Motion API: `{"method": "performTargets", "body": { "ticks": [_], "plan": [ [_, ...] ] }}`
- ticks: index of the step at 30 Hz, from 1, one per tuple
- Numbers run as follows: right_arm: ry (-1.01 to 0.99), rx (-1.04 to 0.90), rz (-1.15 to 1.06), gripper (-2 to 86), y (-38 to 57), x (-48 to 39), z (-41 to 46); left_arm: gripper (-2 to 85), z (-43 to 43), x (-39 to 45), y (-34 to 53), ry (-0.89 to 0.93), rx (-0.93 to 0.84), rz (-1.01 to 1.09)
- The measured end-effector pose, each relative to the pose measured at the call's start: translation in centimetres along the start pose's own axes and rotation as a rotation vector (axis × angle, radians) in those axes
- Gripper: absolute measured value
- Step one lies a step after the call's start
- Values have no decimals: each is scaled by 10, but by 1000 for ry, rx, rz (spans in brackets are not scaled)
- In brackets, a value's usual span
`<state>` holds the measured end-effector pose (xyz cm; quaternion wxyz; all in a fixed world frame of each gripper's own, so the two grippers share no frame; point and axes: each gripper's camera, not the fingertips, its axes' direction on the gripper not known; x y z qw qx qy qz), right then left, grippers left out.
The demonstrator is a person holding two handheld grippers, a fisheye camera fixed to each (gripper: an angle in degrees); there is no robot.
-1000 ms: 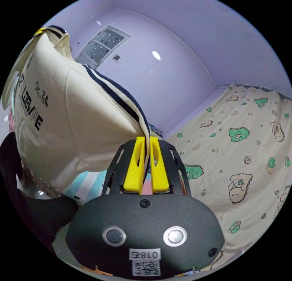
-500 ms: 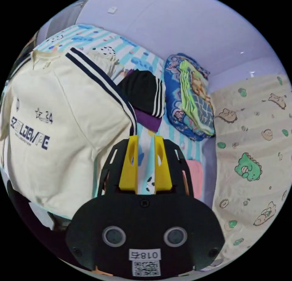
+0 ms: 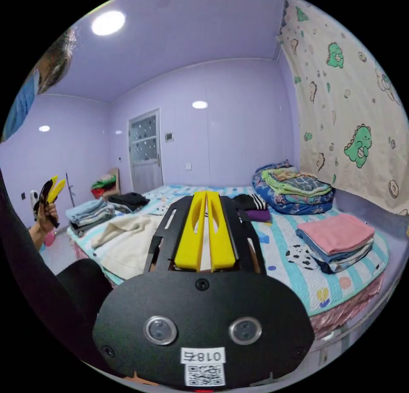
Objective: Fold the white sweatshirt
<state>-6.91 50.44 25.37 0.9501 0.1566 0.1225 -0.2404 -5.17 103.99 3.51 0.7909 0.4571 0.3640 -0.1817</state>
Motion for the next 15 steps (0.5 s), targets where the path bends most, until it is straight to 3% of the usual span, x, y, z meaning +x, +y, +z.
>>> {"method": "performTargets", "body": {
  "ticks": [2,6,7,10,15],
  "plan": [
    [-57,107,28,-2,5,-9,-25,159,-17,39,6,119,150,2],
    [-266,236,-58,-3,-5,-20,-69,166,-17,96,-18,322,147,116],
    [-281,253,-80,-3,-6,-22,-76,114,-21,123,-27,356,124,205],
    [-277,309,-139,-4,-4,-29,-103,9,-33,188,-30,339,124,407],
    [-99,186,-272,-6,4,-48,-112,24,-23,249,-22,270,45,481]
  ]
}}
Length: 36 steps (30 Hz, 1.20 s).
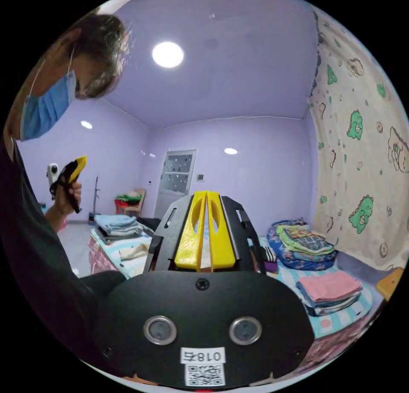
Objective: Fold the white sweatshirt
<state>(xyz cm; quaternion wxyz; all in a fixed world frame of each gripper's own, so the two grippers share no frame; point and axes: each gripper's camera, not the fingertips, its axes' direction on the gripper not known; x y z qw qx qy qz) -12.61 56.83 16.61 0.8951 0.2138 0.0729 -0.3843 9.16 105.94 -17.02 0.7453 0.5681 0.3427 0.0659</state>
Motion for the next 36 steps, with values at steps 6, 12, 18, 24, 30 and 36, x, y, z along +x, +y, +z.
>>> {"method": "performTargets", "body": {
  "ticks": [6,12,18,24,30,36],
  "plan": [
    [196,118,-164,-9,15,-12,-3,77,48,43,-10,-48,-108,9],
    [66,84,-6,-8,24,20,28,104,132,51,7,136,-269,-71],
    [76,-14,110,-9,36,61,86,-7,187,40,44,37,-177,-130],
    [86,-388,239,13,89,123,200,-9,269,12,116,-199,-410,-187],
    [16,-816,507,76,190,205,320,21,307,-68,265,-374,-587,-799],
    [-58,-1039,786,104,252,279,408,115,368,-113,370,-427,-760,-1230]
  ]
}}
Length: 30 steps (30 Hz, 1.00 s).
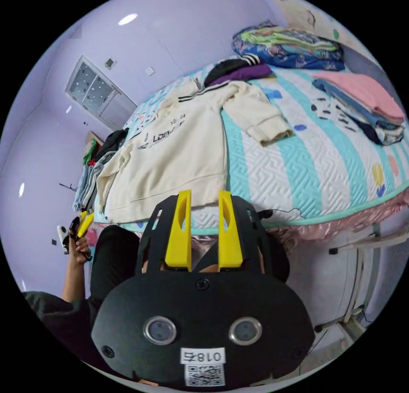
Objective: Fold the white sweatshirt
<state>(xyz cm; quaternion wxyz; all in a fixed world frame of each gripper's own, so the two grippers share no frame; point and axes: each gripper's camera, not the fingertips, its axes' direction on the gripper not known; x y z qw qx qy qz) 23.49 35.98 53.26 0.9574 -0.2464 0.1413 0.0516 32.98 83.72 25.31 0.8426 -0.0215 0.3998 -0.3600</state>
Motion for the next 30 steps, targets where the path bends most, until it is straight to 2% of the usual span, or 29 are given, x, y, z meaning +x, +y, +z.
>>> {"method": "performTargets", "body": {
  "ticks": [6,13,16,19,21,23,27,30],
  "plan": [
    [-151,-144,148,118,-66,39,38,134,90,12,-46,-71,-154,-81],
    [-125,-204,178,110,-119,48,52,132,181,49,-90,-175,-318,-110],
    [-127,-209,176,109,-136,51,50,131,197,85,-95,-247,-313,-54],
    [-91,-156,190,108,-143,56,40,135,193,120,-89,-371,-214,-2],
    [-125,-156,212,111,-151,63,41,138,205,123,-91,-333,-247,-18],
    [-118,-176,213,114,-160,64,46,144,241,122,-98,-268,-362,-48],
    [-95,-215,179,111,-179,61,52,133,274,128,-108,-273,-422,-77],
    [-179,-239,172,96,-182,64,56,67,290,138,-107,-271,-452,-54]
  ]
}}
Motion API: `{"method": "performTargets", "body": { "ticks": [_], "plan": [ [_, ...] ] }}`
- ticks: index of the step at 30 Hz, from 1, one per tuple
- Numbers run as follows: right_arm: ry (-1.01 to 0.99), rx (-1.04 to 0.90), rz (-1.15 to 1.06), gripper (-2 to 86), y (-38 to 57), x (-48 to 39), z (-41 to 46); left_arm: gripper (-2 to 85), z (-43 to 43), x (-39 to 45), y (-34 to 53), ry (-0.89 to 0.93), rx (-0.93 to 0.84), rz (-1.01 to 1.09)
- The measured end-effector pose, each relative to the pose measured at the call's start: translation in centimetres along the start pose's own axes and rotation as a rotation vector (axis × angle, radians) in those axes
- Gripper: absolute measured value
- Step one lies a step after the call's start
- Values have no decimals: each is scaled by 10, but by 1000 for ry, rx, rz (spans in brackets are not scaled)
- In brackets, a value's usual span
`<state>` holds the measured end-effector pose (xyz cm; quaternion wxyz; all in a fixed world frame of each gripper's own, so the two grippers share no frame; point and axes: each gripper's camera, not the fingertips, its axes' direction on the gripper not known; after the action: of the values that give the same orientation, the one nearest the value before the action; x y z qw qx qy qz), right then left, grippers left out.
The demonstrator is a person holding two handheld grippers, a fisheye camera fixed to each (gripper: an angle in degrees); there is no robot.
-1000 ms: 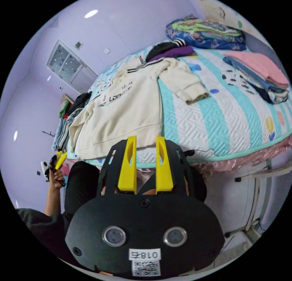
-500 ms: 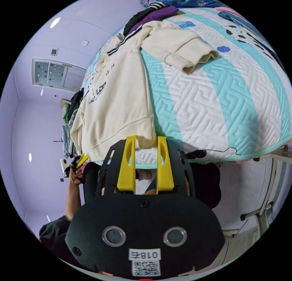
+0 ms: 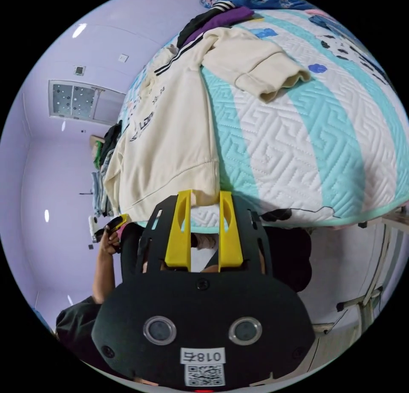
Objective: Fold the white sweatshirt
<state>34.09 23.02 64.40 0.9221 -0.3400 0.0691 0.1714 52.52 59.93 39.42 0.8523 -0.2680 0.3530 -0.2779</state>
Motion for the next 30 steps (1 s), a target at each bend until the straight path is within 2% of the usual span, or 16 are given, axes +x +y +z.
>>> {"method": "performTargets", "body": {
  "ticks": [2,7,12,16,19,22,25,27,30],
  "plan": [
    [-7,12,26,86,-2,5,0,41,12,2,1,73,4,-8],
    [-30,63,9,42,-3,6,-11,27,12,17,6,116,48,39],
    [-41,172,-147,35,20,-22,-61,25,-20,36,26,165,133,129],
    [-18,210,-249,33,50,-41,-91,28,-39,57,57,121,166,221],
    [59,151,-242,34,64,-35,-80,32,-10,46,72,80,103,204],
    [82,65,-143,40,62,-13,-50,43,36,20,78,101,33,101],
    [243,-44,-147,50,65,-8,-28,79,57,5,91,61,-4,75],
    [272,-11,-160,55,75,-10,-38,105,46,-10,105,87,49,55],
    [244,132,-157,57,97,-5,-65,121,10,-51,136,89,266,-35]
  ]
}}
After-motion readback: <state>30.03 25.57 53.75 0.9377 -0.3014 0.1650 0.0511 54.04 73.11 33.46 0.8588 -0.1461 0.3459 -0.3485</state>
